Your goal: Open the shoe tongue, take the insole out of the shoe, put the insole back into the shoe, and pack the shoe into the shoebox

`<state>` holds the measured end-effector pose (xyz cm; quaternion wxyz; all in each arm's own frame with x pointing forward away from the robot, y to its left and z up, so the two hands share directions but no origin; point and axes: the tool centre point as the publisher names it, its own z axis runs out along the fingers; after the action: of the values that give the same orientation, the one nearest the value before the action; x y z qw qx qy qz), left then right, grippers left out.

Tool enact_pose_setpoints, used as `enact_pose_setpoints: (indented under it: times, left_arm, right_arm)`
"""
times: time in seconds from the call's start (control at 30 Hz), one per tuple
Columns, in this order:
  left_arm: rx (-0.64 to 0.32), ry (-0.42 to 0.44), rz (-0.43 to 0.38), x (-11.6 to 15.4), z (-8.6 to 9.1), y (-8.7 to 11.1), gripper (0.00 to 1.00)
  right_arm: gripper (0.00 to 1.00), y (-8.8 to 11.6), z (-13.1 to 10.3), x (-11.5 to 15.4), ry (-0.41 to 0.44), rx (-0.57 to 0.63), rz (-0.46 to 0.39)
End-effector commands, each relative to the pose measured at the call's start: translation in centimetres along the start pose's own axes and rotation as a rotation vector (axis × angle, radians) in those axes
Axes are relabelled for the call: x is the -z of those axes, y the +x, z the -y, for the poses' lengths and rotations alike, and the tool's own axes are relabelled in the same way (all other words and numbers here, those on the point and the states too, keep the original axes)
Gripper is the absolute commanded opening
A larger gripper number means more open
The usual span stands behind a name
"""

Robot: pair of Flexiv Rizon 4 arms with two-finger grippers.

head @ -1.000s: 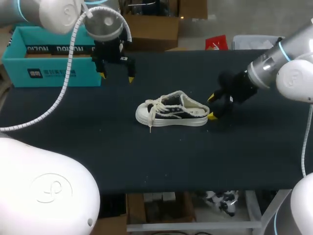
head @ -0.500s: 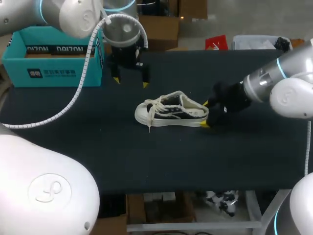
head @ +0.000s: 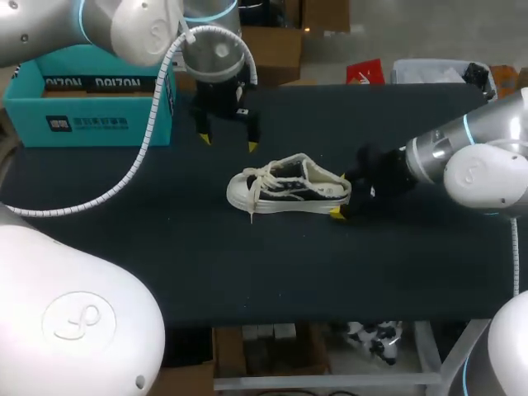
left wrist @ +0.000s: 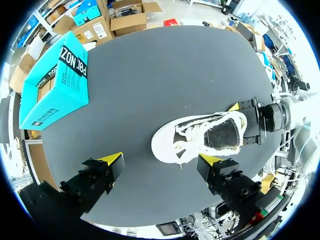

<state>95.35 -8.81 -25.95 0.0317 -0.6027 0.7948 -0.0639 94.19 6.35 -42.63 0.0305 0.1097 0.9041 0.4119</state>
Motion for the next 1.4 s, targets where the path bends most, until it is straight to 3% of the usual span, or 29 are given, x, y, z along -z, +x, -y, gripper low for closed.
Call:
enact_pose_setpoints:
  times: [0.03, 0.37, 0.4, 0.43, 0.47, 0.77, 1.13, 1.2, 1.3, 1.37, 1.4]
  left_arm:
    - [-0.001, -0.006, 0.001, -0.4, 0.3, 0.2, 1.0]
    - [-0.006, -0.009, 0.001, -1.0, 0.7, 1.4, 1.0]
    - [-0.006, -0.009, 0.001, -1.0, 0.7, 1.6, 1.0]
    - [-0.005, -0.009, 0.001, -1.0, 0.7, 1.8, 1.0]
    - [-0.004, -0.009, 0.001, -0.9, 0.7, 2.1, 1.0]
    - [-0.005, 0.007, 0.034, 0.2, 0.3, 6.3, 1.0]
    - [0.0, -0.031, 0.107, -1.9, 1.1, 11.6, 1.0]
    - [0.014, -0.041, 0.109, -2.3, 1.4, 12.0, 0.91]
    - [0.026, -0.046, 0.121, -2.9, 1.8, 12.7, 0.87]
    - [0.037, -0.051, 0.131, -3.2, 1.9, 13.1, 0.77]
    - [0.04, -0.057, 0.136, -3.4, 1.9, 13.3, 0.76]
  right_arm:
    - [1.0, -0.4, 0.0, -0.7, -0.014, 0.001, -0.015]
    - [1.0, -0.6, -0.5, -1.3, -0.039, 0.009, -0.037]
    - [0.92, -0.6, -0.4, -1.3, -0.041, 0.009, -0.037]
    - [0.05, -0.6, -0.4, -1.3, -0.044, 0.011, -0.039]
    - [0.0, -0.6, -0.4, -1.4, -0.045, 0.013, -0.039]
    - [0.0, -0.6, -0.3, -1.6, -0.05, 0.014, -0.038]
    - [0.0, -0.6, -0.3, -1.6, -0.05, 0.014, -0.038]
    - [0.0, -0.6, -0.3, -1.6, -0.05, 0.014, -0.038]
    - [0.0, -0.6, -0.3, -1.6, -0.05, 0.014, -0.038]
    - [0.0, -0.6, -0.3, -1.6, -0.05, 0.014, -0.038]
    - [0.0, -0.6, -0.3, -1.6, -0.05, 0.014, -0.038]
